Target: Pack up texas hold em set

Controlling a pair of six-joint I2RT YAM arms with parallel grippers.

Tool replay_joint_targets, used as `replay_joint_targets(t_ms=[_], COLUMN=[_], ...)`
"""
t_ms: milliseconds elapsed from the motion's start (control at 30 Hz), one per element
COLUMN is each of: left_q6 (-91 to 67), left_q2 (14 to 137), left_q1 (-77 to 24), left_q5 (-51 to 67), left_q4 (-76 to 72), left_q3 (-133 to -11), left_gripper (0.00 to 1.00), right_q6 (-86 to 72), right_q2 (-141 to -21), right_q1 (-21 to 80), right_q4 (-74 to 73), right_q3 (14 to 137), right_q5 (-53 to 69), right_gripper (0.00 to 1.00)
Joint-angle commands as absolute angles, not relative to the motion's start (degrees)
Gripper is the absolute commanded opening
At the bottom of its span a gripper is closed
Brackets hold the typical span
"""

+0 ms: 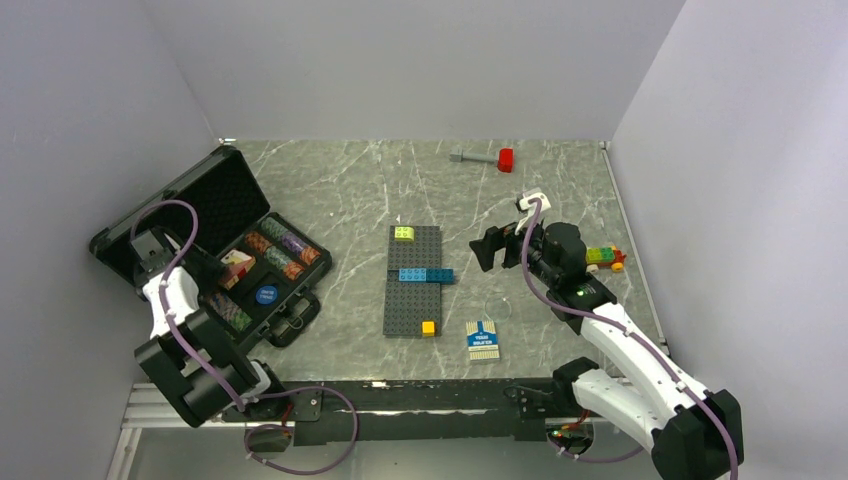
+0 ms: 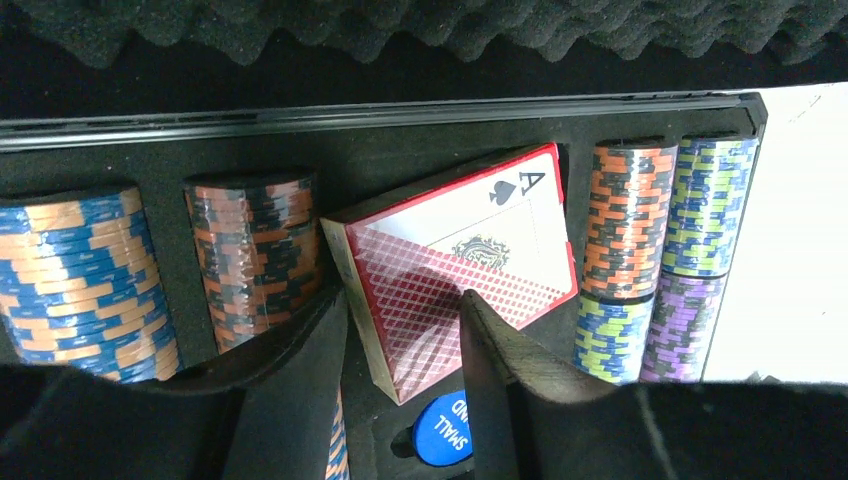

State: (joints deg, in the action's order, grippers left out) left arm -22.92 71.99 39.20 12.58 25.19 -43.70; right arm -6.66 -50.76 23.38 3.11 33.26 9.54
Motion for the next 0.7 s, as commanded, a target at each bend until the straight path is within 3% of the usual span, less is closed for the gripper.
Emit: replay_joint_targets(t_ms=[0,433,667], left_q6=[-20.8,-19.7,-19.2], left_q2=[74.3,77.2,73.9], left_q1=[37.7,34.7,34.7], left_q5=[13.0,13.0,6.9], left_q4=[25.8,26.2,28.1], left_q3=[-46.1,-47.5,-48.2], left_gripper=[0.46,0.48,0.60], right_q6=[-6.7,-6.6,-6.5], right_q2=[-50.1,-50.2,-50.3], right_q1=[23.2,23.2,23.2], right_q4=[5.9,6.1,6.1], right_q3=[33.4,33.2,33.2], right_q5=[10.1,10.4,10.6], right_gripper=[1.00,1.00,1.00])
